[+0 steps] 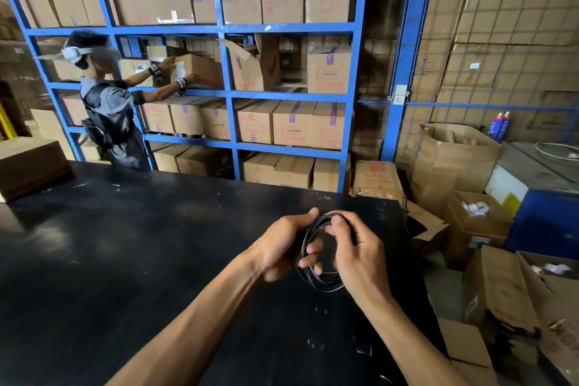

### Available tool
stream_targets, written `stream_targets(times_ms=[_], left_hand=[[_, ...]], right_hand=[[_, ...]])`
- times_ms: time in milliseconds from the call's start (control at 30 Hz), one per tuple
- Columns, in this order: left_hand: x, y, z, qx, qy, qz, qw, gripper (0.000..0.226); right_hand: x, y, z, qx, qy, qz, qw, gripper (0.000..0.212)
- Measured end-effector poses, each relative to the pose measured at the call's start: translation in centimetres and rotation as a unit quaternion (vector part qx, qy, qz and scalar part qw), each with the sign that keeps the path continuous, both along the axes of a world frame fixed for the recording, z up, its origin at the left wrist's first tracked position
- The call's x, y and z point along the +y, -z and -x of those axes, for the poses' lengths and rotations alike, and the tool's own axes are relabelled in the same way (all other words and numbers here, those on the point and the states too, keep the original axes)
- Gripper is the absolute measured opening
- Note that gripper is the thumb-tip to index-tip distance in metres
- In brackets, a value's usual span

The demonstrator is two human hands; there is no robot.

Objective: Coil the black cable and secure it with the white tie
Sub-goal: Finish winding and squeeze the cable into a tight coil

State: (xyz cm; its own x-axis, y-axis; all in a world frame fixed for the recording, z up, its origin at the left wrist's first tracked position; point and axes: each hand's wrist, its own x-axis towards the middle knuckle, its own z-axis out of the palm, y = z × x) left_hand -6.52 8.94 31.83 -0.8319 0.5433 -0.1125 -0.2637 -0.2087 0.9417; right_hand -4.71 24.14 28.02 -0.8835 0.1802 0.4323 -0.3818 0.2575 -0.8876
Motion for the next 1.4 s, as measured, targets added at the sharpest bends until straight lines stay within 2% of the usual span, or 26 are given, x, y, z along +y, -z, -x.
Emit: stream_targets(times_ms=[67, 200, 333, 400, 533, 667, 733, 833, 1067, 1133, 1233, 1333, 1400], left_hand=[[0.2, 0.1, 0.1, 0.012, -0.019, 0.014, 1.000, 0.047], [1.3, 0.9, 0.2, -0.002, -0.138, 0.053, 0.989, 0.047], [2.1, 1.7, 0.6, -0.017, -0.197, 0.087, 0.976, 0.049], [2.4, 1.9, 0.8, -0.019, -0.211, 0.088, 0.973, 0.045], [2.7, 2.5, 1.2, 0.053, -0.228, 0.119, 0.965, 0.033], [2.4, 3.2, 1.2, 0.138, -0.210, 0.161, 0.954, 0.036], [1.9, 3.2, 1.3, 0.169, -0.173, 0.213, 0.947, 0.044], [1.2, 3.2, 1.9, 0.218, -0.107, 0.303, 0.922, 0.040], [2.2, 5.1, 2.2, 0.229, -0.087, 0.431, 0.869, 0.034], [2.5, 6.2, 2.2, 0.213, -0.091, 0.426, 0.874, 0.035], [2.6, 7.9, 2.3, 0.136, -0.101, 0.323, 0.931, 0.033], [2.6, 9.7, 2.9, -0.004, -0.082, 0.216, 0.973, 0.021], [2.6, 10.9, 3.3, -0.095, -0.045, 0.153, 0.983, 0.015]], right_hand=[[0.1, -0.3, 0.0, 0.006, 0.003, -0.024, 1.000, 0.034], [-0.1, -0.3, 0.3, 0.041, 0.019, -0.099, 0.994, 0.041], [-0.2, 0.4, 1.4, -0.036, -0.041, 0.025, 0.998, 0.029], [0.0, 0.7, 1.8, -0.049, -0.050, 0.057, 0.996, 0.024], [0.5, 1.3, 2.5, -0.068, -0.043, 0.115, 0.990, 0.019], [1.2, 2.2, 3.2, -0.064, -0.011, 0.096, 0.993, 0.016], [1.7, 2.8, 3.7, -0.067, -0.002, 0.084, 0.994, 0.017], [2.2, 4.0, 4.4, -0.084, 0.001, 0.059, 0.995, 0.020], [2.2, 7.4, 4.4, -0.125, 0.006, 0.029, 0.992, 0.020], [2.2, 8.0, 4.1, -0.135, 0.009, 0.033, 0.990, 0.021], [2.6, 8.8, 3.8, -0.148, 0.007, 0.014, 0.989, 0.020], [3.5, 9.6, 3.6, -0.166, -0.001, 0.006, 0.986, 0.020], [4.1, 10.4, 3.4, -0.177, -0.004, -0.004, 0.984, 0.023]])
